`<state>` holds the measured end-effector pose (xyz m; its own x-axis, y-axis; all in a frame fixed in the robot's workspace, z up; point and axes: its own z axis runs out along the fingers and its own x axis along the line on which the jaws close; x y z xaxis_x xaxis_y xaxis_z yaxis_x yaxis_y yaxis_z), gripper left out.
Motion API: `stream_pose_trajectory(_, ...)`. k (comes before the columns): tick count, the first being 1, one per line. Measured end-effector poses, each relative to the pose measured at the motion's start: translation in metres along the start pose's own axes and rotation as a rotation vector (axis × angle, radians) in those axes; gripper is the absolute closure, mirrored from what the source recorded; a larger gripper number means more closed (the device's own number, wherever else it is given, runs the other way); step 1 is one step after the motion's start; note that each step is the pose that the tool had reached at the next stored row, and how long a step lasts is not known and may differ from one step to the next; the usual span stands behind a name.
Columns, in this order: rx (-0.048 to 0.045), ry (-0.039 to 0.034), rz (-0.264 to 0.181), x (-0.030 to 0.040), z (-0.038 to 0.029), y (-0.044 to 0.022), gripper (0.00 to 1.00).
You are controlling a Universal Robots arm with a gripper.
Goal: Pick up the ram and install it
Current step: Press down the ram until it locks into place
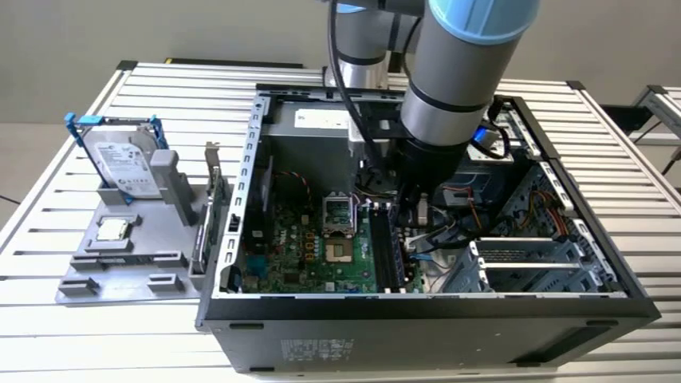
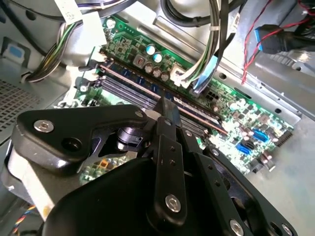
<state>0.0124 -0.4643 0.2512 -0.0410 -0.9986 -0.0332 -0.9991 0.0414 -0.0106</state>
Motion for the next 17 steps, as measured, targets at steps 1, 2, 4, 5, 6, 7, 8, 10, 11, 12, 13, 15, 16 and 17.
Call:
stream_pose_trajectory(1, 0.0000, -0.0008, 0.000, -0.0001, -0.0018, 0.0000, 1.00)
stream_pose_trajectory(2, -0.0001, -0.0015, 0.000, -0.0001, -0.0039, 0.0000, 1.00)
stream_pose_trajectory(4, -0.0002, -0.0029, 0.000, -0.0003, -0.0085, -0.0001, 1.00)
stream_pose_trajectory(5, -0.0002, -0.0036, 0.000, -0.0004, -0.0107, -0.0001, 1.00)
stream_pose_trajectory(6, -0.0003, -0.0037, 0.000, -0.0004, -0.0127, -0.0001, 1.00)
stream_pose_trajectory(7, -0.0003, -0.0043, 0.000, -0.0005, -0.0146, -0.0001, 1.00)
stream_pose_trajectory(8, -0.0004, -0.0046, 0.000, -0.0006, -0.0167, -0.0002, 1.00)
stream_pose_trajectory(10, -0.0006, -0.0050, 0.000, -0.0006, -0.0194, -0.0002, 1.00)
stream_pose_trajectory(11, -0.0006, -0.0052, 0.000, -0.0007, -0.0201, -0.0002, 1.00)
stream_pose_trajectory(12, -0.0006, -0.0053, 0.000, -0.0007, -0.0206, -0.0002, 1.00)
stream_pose_trajectory(13, -0.0006, -0.0055, 0.000, -0.0007, -0.0207, -0.0002, 1.00)
stream_pose_trajectory(15, -0.0018, -0.0052, 0.000, -0.0007, -0.0209, -0.0002, 1.00)
stream_pose_trajectory(16, -0.0019, -0.0052, 0.000, -0.0007, -0.0209, -0.0002, 1.00)
stream_pose_trajectory(17, -0.0020, -0.0052, 0.000, -0.0007, -0.0209, -0.0002, 1.00)
